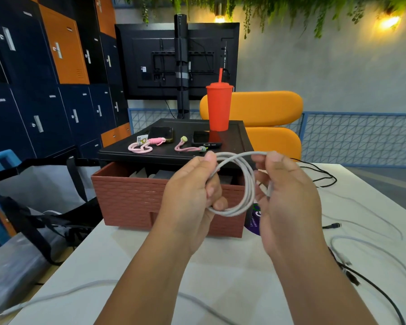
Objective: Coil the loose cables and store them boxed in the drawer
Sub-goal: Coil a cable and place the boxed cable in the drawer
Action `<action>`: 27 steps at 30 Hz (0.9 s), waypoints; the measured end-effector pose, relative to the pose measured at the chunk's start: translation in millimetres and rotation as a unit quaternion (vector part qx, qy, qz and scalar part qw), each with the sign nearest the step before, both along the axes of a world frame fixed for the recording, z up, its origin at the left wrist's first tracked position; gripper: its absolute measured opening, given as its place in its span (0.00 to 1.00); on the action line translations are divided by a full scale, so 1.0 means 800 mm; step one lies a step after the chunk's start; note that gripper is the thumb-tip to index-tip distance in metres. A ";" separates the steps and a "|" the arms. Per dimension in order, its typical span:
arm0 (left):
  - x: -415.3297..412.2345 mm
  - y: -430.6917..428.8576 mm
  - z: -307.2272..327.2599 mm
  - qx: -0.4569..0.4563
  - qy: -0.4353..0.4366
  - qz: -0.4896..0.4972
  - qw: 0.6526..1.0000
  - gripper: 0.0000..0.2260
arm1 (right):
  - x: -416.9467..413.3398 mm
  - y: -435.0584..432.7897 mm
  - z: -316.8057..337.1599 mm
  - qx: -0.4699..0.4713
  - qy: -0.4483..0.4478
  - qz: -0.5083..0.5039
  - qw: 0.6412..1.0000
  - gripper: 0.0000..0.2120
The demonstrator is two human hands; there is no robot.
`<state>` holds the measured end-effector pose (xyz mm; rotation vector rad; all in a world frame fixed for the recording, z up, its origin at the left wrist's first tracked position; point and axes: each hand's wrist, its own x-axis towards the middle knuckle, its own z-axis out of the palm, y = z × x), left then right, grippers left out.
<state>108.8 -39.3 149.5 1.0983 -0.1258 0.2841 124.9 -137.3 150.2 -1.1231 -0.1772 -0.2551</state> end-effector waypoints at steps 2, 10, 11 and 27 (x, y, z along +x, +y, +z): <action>0.001 0.004 0.002 0.006 -0.004 0.045 0.999 0.13 | 0.000 -0.007 0.002 -0.098 -0.062 -0.046 0.992 0.16; -0.001 0.014 -0.001 0.173 0.047 0.057 0.982 0.17 | 0.002 -0.029 0.009 -0.273 -0.223 -0.125 0.927 0.08; -0.001 0.012 -0.002 0.203 0.056 0.043 0.977 0.19 | 0.003 -0.031 0.009 -0.271 -0.229 -0.132 0.926 0.08; -0.018 -0.008 0.007 0.149 -0.121 0.018 0.981 0.15 | 0.002 -0.029 0.012 -0.231 -0.012 0.146 0.962 0.17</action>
